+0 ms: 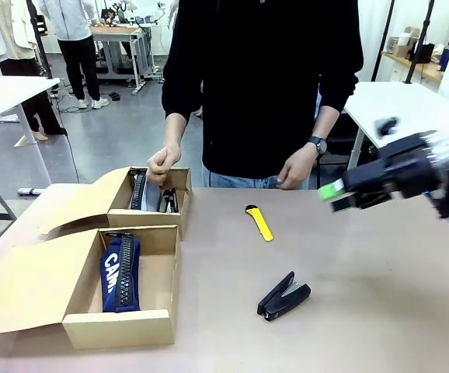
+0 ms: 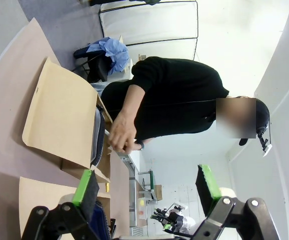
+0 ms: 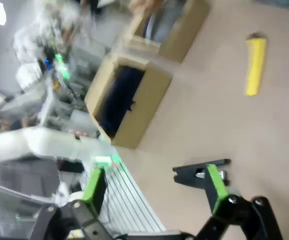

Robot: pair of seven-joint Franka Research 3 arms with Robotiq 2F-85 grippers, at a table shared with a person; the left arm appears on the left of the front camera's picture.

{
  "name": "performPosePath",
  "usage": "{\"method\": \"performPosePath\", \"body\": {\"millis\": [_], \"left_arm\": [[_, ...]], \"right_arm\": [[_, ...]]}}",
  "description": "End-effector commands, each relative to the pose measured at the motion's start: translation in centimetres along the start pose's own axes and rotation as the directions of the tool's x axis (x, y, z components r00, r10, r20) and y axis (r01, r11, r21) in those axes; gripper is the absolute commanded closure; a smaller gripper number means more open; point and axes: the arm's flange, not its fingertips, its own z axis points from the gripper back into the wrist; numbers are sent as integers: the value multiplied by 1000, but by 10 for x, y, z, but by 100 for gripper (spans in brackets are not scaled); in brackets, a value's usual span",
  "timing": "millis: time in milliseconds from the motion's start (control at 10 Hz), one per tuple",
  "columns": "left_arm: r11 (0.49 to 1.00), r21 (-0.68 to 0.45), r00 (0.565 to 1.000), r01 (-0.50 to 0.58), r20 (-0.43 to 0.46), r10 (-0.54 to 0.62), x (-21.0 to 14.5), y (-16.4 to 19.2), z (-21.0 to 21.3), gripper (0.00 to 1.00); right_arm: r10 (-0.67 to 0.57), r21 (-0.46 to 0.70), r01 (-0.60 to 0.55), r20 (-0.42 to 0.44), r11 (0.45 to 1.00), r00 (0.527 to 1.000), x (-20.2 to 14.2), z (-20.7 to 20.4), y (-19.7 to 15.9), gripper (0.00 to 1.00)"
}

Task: Place items inside the box.
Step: Pick up a Pencil pouch or Stapler and place it inside the Mailer Box closest to the robot.

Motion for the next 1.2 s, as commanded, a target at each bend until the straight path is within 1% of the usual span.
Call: {"method": "performPosePath", "body": {"millis": [0, 100, 200, 300, 400, 500, 600, 700, 800, 900, 1000, 1100], "left_arm": [[1000, -21, 1000, 7, 6, -7, -2, -1, 1, 0], [1000, -21, 1000, 7, 6, -7, -2, -1, 1, 0], [1000, -21, 1000, 7, 6, -7, -2, -1, 1, 0], [1000, -21, 1000, 7, 6, -7, -2, -1, 1, 0], [1000, -21, 1000, 7, 6, -7, -2, -1, 1, 0], [1000, -21, 1000, 7, 6, -7, -2, -1, 1, 0], [1000, -21, 1000, 7, 6, -7, -2, -1, 1, 0], [1000, -21, 1000, 7, 6, -7, -2, -1, 1, 0], [1000, -21, 1000, 7, 6, -7, -2, -1, 1, 0], [1000, -21, 1000, 7, 6, -7, -2, -1, 1, 0], [1000, -21, 1000, 7, 6, -7, -2, -1, 1, 0], [1000, -21, 1000, 7, 6, -7, -2, -1, 1, 0]], "right_arm": [[232, 76, -220, -250, 973, 940, -13, -11, -14, 0], [100, 69, -80, -354, 994, 930, -19, 4, -14, 0], [109, 17, -108, -131, 994, 985, -8, -23, 5, 0], [109, 17, -108, -131, 994, 985, -8, -23, 5, 0], [130, 55, -120, -257, 991, 958, -22, -26, -5, 0], [625, 235, -583, -393, 777, 675, -17, -70, 12, 0], [681, 204, -678, -460, 706, 570, -10, -96, 11, 0], [785, 234, -775, -398, 587, 474, -5, -105, 14, 0], [883, 229, -895, -376, 383, 281, -7, -115, 23, 0], [898, 275, -912, -401, 305, 180, -11, -128, 28, 0], [885, 298, -914, -450, 274, 119, -19, -145, 31, 0], [831, 323, -904, -554, 281, 61, -28, -161, 30, 0]]}}
